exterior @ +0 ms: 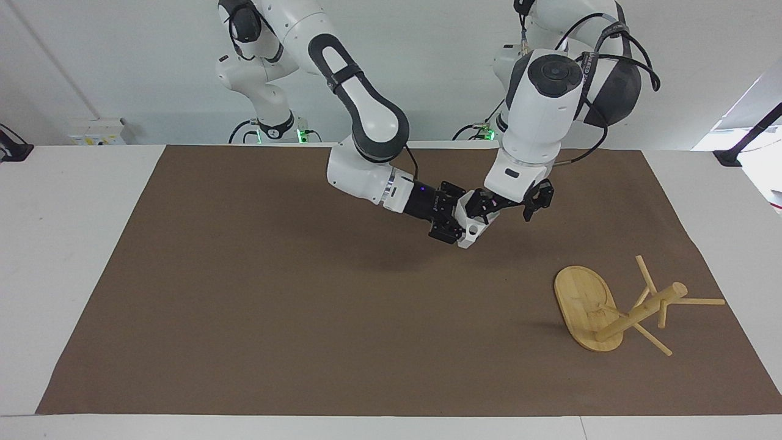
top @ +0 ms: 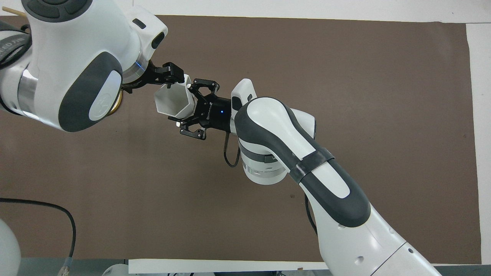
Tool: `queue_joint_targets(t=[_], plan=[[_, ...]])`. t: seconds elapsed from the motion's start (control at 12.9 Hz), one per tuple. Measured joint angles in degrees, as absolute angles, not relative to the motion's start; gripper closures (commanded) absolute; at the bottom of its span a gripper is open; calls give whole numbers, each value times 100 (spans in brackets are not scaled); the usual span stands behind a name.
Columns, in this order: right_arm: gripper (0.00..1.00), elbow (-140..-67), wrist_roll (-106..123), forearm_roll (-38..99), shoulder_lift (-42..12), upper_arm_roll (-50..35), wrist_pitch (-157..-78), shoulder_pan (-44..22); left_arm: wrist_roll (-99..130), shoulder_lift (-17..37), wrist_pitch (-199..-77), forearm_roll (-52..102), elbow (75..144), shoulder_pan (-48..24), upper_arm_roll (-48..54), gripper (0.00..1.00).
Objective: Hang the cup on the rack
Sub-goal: 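Grasp the mug with the left gripper while the right gripper holds it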
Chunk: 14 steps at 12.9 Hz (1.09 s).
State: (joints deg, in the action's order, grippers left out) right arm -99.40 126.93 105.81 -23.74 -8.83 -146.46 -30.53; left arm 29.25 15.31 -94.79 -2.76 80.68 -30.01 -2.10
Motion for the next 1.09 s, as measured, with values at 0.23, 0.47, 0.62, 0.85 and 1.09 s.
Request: queue_joint_targets(t=[0.23, 0.47, 0.62, 0.85, 1.09], plan=[[89, -9944, 12692, 10581, -2374, -879, -14646, -3053, 2932, 1531, -9173, -275, 7931, -3023, -203, 0], [88, -9944, 12692, 10581, -2374, -878, -14646, -3053, 3066, 1538, -9135, -270, 8050, -3187, -189, 1], [88, -9944, 12692, 10581, -2374, -878, -14646, -3053, 3082, 1538, -9205, -244, 8105, -3203, -187, 8], [88, -9944, 12692, 10581, -2374, -878, -14648, -3053, 2960, 1522, -9687, 33, 8300, -3177, -220, 14], [88, -9954, 12689, 10581, -2384, -843, -14672, -3040, 2871, 1436, -10126, 438, 8592, -3081, -239, 41]])
